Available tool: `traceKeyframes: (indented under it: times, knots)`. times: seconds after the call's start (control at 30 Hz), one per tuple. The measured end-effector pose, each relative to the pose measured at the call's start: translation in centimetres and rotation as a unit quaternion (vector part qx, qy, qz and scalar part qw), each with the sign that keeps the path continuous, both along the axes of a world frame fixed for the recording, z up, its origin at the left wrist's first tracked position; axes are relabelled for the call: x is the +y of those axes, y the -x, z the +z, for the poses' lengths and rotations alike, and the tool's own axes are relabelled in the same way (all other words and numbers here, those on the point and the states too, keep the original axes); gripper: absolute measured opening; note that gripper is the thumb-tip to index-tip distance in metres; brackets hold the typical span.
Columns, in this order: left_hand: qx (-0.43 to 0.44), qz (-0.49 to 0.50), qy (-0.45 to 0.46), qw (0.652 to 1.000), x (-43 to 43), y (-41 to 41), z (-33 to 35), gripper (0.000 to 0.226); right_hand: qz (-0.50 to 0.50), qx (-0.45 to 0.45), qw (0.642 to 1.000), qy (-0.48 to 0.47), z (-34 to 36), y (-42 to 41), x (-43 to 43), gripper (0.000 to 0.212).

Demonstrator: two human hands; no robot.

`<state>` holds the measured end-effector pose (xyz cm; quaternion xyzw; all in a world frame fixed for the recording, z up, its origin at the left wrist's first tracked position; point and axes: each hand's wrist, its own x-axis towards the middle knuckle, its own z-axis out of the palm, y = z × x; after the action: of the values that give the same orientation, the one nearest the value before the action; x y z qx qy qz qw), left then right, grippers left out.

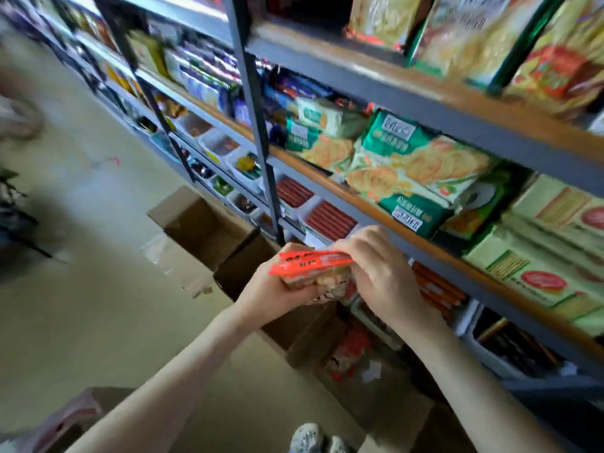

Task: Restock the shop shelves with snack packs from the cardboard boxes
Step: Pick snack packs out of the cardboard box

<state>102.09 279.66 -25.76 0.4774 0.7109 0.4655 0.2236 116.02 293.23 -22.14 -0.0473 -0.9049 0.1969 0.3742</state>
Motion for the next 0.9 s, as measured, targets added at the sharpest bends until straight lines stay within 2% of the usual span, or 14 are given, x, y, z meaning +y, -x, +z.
traceKeyframes:
  times: [0.03, 0.1, 0.17, 0.23, 0.3, 0.37, 0.4, 0.47, 0.6, 0.67, 0.73, 0.9]
  knots:
    - [-0.009, 0.014, -0.004, 1.000, -0.1, 0.2, 2.1, 0.045, -0.004, 0.021, 0.999, 0.029, 1.8, 0.7, 0.1, 0.013]
    - [-0.097, 0.056, -0.028, 0.993, -0.3, 0.7, 5.1, 0.045, -0.015, 0.048, 0.988, 0.147, 5.0, 1.8, -0.1, 0.027]
    - [-0.207, 0.073, -0.061, 0.974, 0.0, 1.5, 7.0, 0.052, -0.014, 0.061, 0.953, 0.296, 7.0, 2.8, -0.5, 0.053]
    - [-0.290, 0.094, -0.076, 0.949, 0.1, 2.6, 8.5, 0.045, -0.011, 0.043, 0.928, 0.371, 7.5, 3.9, -0.5, 0.078]
    - [-0.352, 0.125, -0.076, 0.925, -0.1, 4.3, 9.4, 0.042, 0.012, -0.014, 0.906, 0.422, 7.4, 4.9, -0.4, 0.073]
    - [-0.397, 0.135, -0.080, 0.904, -0.2, 6.7, 10.1, 0.047, 0.042, -0.058, 0.871, 0.487, 7.8, 6.3, -0.5, 0.044]
    - [-0.408, 0.133, -0.079, 0.900, -0.2, 8.1, 10.5, 0.049, 0.048, -0.067, 0.860, 0.504, 8.0, 7.3, -0.5, 0.030]
    - [-0.418, 0.125, -0.075, 0.897, -0.1, 11.0, 11.3, 0.040, 0.045, -0.069, 0.860, 0.504, 8.4, 9.9, -0.3, 0.025]
    - [-0.446, 0.070, -0.076, 0.889, 0.5, 17.8, 13.5, 0.035, 0.039, -0.111, 0.878, 0.463, 9.9, 16.4, 0.0, 0.056]
    - [-0.431, 0.029, -0.070, 0.899, 1.0, 21.6, 15.1, 0.040, 0.022, -0.120, 0.879, 0.461, 10.7, 19.7, 0.1, 0.056]
    - [-0.405, 0.006, -0.043, 0.913, 2.0, 25.2, 16.7, 0.045, -0.002, -0.097, 0.879, 0.467, 11.4, 22.5, 0.2, 0.050]
    - [-0.333, -0.022, 0.061, 0.941, 6.0, 30.7, 19.1, 0.032, -0.064, -0.008, 0.862, 0.503, 12.7, 26.0, 1.0, 0.031]
